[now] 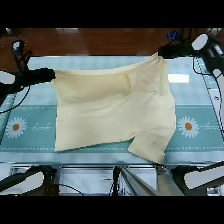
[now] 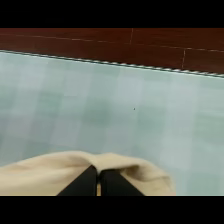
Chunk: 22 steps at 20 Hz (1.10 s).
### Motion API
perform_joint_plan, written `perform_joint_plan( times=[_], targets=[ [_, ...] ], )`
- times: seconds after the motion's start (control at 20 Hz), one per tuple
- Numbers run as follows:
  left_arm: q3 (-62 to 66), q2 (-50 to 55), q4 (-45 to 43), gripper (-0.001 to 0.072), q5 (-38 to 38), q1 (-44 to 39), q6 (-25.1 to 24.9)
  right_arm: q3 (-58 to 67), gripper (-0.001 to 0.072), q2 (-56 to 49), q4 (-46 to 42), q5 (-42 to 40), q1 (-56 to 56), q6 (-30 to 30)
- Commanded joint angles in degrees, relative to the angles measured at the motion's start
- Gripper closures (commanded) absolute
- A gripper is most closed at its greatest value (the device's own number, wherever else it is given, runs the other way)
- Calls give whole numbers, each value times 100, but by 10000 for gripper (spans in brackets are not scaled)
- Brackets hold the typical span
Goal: Fold the shirts.
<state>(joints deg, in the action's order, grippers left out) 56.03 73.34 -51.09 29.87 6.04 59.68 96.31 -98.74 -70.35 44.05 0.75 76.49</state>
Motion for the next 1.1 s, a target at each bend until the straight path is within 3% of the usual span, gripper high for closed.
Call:
perform_joint_plan(
  times=[0.0, 0.3, 0.5, 0.7, 0.85, 1.05],
  targets=[
    [-2, 420, -7, 678, -546, -160, -70, 0, 691, -323, 140, -544, 7, -9],
    [-2, 798, -9, 678, -957, -214, -68, -2, 691, -396, 90, -1375, 2, 0],
    [11, 734, -81, 678, -210, -201, -72, 0, 691, -389, 55, -2, 0, -7],
    [262, 549, -697, 678, 1620, -42, -13, 0, 691, -269, -640, 1759, 2, 103],
    [511, 522, -702, 677, 2688, 105, 498, -2, 691, -247, -892, 3143, 2, 448],
    [538, 573, -702, 678, 3259, 144, 557, -2, 691, -251, -1458, 3805, 2, 503]
  ],
)
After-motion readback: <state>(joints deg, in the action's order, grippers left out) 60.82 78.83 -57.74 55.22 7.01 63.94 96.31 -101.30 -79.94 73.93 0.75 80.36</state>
